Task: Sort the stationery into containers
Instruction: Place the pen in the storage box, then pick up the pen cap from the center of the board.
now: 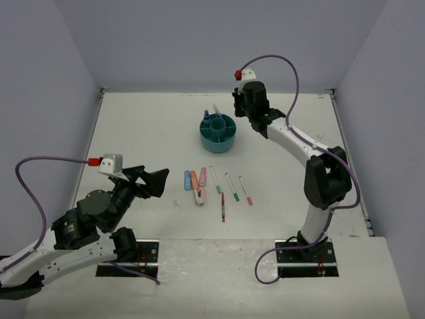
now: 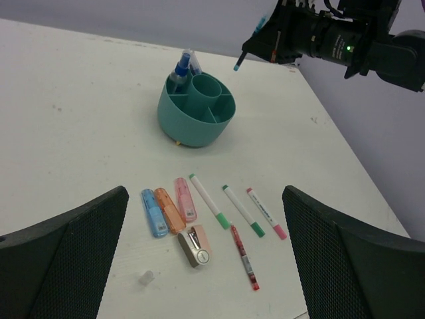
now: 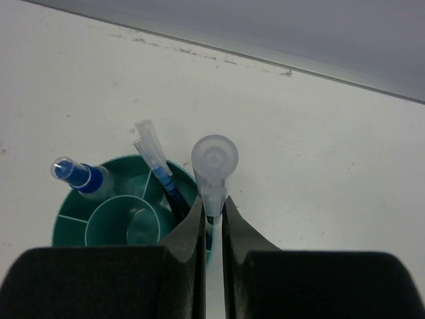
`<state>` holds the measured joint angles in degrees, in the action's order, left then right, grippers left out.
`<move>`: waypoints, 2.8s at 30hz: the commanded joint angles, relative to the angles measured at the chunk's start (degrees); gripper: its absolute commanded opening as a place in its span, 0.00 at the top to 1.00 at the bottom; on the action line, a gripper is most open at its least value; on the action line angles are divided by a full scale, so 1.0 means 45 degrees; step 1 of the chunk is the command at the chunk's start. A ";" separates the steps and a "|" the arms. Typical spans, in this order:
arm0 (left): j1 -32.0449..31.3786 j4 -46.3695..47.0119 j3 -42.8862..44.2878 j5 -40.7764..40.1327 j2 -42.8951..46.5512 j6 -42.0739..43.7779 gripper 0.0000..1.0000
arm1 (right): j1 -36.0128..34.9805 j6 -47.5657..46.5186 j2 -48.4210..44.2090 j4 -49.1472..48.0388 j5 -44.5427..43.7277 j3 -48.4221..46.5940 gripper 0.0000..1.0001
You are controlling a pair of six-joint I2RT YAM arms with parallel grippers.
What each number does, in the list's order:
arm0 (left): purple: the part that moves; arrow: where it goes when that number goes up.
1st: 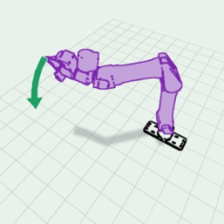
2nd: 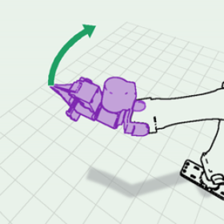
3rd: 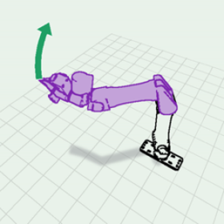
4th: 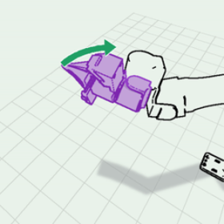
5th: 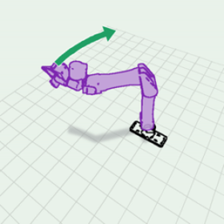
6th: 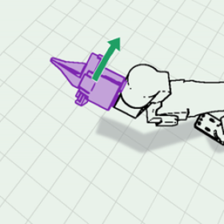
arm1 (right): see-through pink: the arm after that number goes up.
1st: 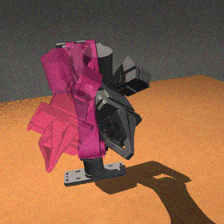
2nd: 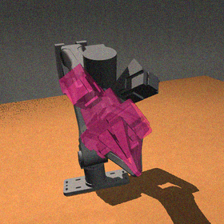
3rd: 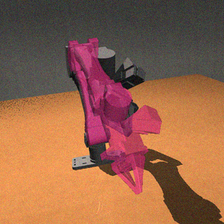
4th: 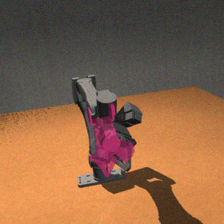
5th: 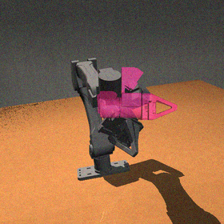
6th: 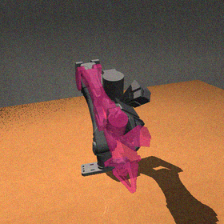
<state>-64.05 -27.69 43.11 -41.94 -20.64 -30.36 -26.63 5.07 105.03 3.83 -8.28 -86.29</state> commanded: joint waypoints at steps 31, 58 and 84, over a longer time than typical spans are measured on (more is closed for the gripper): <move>-0.0006 -0.0134 -0.0633 0.0793 0.1069 0.0752 0.00 | -0.0428 -0.0796 0.0500 0.1453 0.1781 -0.1530 0.51; 0.0074 -0.7368 0.1977 -0.2500 -0.8292 -1.0717 0.00 | -0.6387 0.6865 -0.5565 0.6208 -0.1429 0.5690 0.48; 0.0425 -0.3136 -0.1062 -0.1086 -1.0399 -1.0373 0.19 | -0.7382 0.8020 -0.6390 0.5394 -0.2296 0.7783 0.69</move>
<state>-62.80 -47.71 38.59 -46.22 -66.24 -75.69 -59.48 40.78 78.34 28.64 -15.76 -52.54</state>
